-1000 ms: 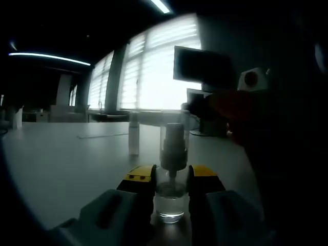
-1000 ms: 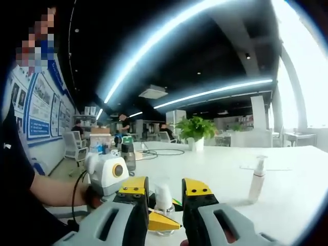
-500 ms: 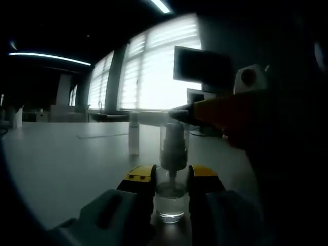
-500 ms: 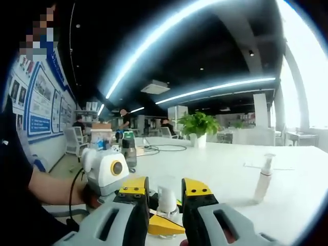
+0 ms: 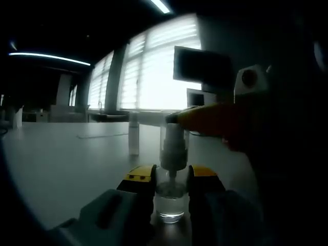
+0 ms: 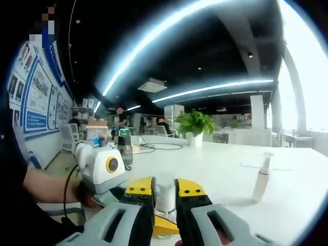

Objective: Clamp pump bottle remove cover press pump head put on cover

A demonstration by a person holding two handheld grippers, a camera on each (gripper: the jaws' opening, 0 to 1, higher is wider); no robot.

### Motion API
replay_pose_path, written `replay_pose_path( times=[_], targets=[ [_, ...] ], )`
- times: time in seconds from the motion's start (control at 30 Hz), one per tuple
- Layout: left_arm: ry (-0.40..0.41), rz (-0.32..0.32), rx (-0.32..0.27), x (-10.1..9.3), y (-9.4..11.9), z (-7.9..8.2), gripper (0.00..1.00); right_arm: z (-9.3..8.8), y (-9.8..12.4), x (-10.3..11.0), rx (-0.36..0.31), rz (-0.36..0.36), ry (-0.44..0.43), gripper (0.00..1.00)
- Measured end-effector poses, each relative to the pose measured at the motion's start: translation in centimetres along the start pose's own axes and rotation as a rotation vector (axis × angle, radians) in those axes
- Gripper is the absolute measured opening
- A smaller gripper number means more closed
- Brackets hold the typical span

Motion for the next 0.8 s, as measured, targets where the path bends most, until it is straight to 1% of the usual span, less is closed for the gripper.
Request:
replay_pose_path(
  times=[0.23,0.37,0.73,0.77,0.8],
  targets=[
    [-0.002,-0.001,0.0,-0.01,-0.04,0.0,0.16,-0.01,0.04,0.06,0.003,0.0,0.027,0.1],
    [-0.001,-0.002,0.0,-0.13,-0.05,0.02,0.16,-0.03,0.03,0.11,0.0,0.001,0.017,0.1],
    [-0.001,-0.003,0.001,-0.13,-0.07,0.03,0.16,0.0,0.09,0.25,0.003,0.001,0.024,0.09],
    [-0.001,-0.001,0.001,-0.1,-0.07,0.03,0.16,0.43,0.16,0.24,-0.03,-0.003,0.028,0.09],
    [-0.001,-0.001,0.001,-0.09,-0.06,0.03,0.16,0.68,0.33,0.18,-0.036,-0.006,0.019,0.09]
  ],
)
Point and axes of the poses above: the point that each gripper's makers call its tool centre point, and the gripper's own axes: y roughly backward along the fingers, x roughly to its left, z roughly out of its top, the point moved 4 cm from there along y, roughly backward along the fingers, and after that the axes turned 5 degrees about x, right-handed, at the moved point
